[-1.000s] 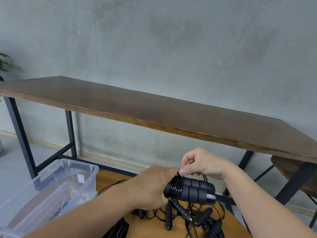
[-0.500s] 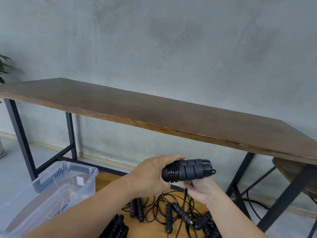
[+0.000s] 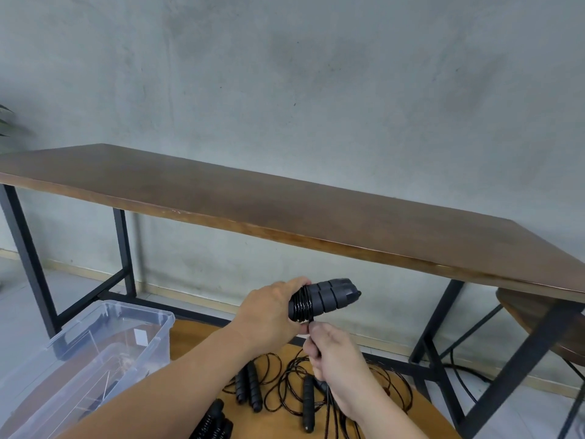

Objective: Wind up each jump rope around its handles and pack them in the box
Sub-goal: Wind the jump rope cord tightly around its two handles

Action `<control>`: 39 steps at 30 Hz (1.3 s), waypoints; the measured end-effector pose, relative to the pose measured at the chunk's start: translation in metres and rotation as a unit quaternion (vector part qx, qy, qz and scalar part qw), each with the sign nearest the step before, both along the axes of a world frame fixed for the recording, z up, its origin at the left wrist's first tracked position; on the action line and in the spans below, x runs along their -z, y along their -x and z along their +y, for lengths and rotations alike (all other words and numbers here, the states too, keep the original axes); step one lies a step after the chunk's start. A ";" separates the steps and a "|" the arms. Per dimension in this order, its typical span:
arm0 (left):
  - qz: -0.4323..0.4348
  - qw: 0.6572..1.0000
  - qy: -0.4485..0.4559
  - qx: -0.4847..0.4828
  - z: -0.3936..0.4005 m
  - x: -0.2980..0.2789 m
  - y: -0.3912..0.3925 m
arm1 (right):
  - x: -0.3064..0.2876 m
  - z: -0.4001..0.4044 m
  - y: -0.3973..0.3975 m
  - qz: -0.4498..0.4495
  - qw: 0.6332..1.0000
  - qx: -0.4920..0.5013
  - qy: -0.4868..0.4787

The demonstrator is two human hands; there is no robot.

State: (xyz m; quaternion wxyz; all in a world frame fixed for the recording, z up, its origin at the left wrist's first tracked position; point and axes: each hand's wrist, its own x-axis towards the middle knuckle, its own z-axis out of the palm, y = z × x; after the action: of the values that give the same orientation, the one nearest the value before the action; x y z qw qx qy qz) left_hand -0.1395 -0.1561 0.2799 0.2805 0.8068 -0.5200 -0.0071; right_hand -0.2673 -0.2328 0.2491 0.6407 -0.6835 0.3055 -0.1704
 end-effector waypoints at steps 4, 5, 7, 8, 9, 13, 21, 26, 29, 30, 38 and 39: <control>-0.087 0.995 -0.051 -0.024 -0.004 0.006 -0.001 | -0.007 0.003 0.001 0.101 0.982 -0.026 0.157; -0.112 0.992 -0.059 -0.031 -0.005 0.008 -0.003 | -0.011 0.004 0.003 0.125 0.972 -0.042 0.192; -0.152 0.985 -0.074 -0.040 -0.006 0.011 -0.006 | -0.018 0.005 0.007 0.164 0.946 -0.072 0.268; -0.167 0.982 -0.080 -0.043 -0.006 0.012 -0.007 | -0.023 0.005 0.010 0.179 0.932 -0.084 0.303; -0.181 0.979 -0.086 -0.043 -0.006 0.012 -0.008 | -0.027 0.005 0.012 0.191 0.918 -0.095 0.333; -0.221 0.969 -0.104 -0.033 -0.004 0.014 -0.007 | -0.047 0.002 0.015 0.231 0.859 -0.125 0.439; -0.220 0.964 -0.139 0.048 0.003 0.004 -0.003 | -0.102 -0.014 0.012 0.246 0.804 -0.175 0.513; -0.145 0.977 -0.110 0.109 0.011 -0.006 0.001 | -0.117 -0.042 0.008 0.214 0.848 -0.233 0.425; -0.115 0.979 -0.106 0.132 0.014 -0.009 0.000 | -0.119 -0.054 0.005 0.188 0.859 -0.262 0.399; -0.104 0.979 -0.103 0.140 0.016 -0.010 0.000 | -0.119 -0.057 0.005 0.175 0.865 -0.267 0.386; -0.011 0.979 -0.086 0.186 0.024 -0.020 0.008 | -0.094 -0.078 0.003 0.115 0.936 -0.267 0.198; -0.006 0.979 -0.083 0.187 0.025 -0.022 0.009 | -0.090 -0.080 0.002 0.104 0.944 -0.267 0.164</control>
State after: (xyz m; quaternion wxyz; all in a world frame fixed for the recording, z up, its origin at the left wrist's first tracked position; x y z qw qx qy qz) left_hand -0.1486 -0.1309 0.3015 0.2030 0.7161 -0.6606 -0.0978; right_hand -0.2696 -0.3132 0.3390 0.5064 -0.8496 0.1441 0.0311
